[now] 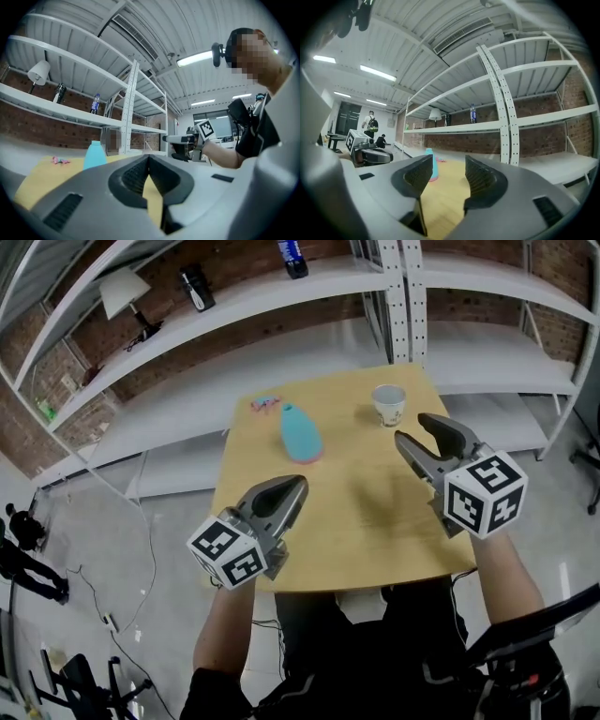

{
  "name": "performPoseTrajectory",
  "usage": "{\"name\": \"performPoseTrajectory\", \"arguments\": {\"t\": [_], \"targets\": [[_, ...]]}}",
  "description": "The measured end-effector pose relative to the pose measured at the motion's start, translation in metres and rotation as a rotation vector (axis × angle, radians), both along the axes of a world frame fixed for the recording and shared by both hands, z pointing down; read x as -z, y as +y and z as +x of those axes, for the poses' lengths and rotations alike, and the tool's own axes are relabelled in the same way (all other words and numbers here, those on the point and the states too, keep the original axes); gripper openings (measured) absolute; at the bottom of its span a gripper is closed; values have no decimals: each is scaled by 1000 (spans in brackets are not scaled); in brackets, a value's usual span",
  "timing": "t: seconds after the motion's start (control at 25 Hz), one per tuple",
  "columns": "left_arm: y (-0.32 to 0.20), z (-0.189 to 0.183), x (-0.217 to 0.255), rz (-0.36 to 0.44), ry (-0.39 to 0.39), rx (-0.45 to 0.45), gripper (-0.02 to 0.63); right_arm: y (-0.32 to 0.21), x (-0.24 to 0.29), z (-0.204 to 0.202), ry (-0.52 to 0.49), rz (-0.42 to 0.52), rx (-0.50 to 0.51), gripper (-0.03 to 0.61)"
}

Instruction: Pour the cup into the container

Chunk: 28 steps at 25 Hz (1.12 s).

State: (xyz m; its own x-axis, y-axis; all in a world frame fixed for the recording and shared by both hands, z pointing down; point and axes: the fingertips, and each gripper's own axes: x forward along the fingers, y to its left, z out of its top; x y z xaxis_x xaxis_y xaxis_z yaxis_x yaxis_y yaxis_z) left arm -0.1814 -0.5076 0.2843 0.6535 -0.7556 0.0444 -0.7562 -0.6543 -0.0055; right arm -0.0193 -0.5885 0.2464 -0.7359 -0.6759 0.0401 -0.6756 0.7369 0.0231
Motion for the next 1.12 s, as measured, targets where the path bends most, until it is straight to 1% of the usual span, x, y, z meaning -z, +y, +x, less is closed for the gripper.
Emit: {"name": "performPoseTrajectory", "arguments": {"t": [0.12, 0.2, 0.32, 0.48, 0.56, 0.72, 0.88, 1.12], "targets": [[-24, 5, -7, 2, -62, -52, 2, -33, -15, -6, 38, -39, -13, 219], [-37, 10, -13, 0, -83, -91, 2, -54, -29, -10, 63, -76, -19, 235], [-49, 13, -21, -24, -69, -136, 2, -80, -46, -12, 89, -122, -31, 258], [-58, 10, -29, -27, -44, -146, 2, -114, -64, -4, 86, -173, -91, 308], [-60, 8, -34, -36, -31, -149, 2, -125, -73, -3, 86, -200, -92, 316], [-64, 5, -39, -54, -9, -164, 2, -138, -85, -8, 109, -223, -71, 330], [-63, 9, -45, -50, -37, -173, 2, -143, -94, -18, 132, -249, -36, 336], [-61, 15, -50, -60, -64, -207, 2, -155, -104, -32, 129, -277, -38, 344]]}}
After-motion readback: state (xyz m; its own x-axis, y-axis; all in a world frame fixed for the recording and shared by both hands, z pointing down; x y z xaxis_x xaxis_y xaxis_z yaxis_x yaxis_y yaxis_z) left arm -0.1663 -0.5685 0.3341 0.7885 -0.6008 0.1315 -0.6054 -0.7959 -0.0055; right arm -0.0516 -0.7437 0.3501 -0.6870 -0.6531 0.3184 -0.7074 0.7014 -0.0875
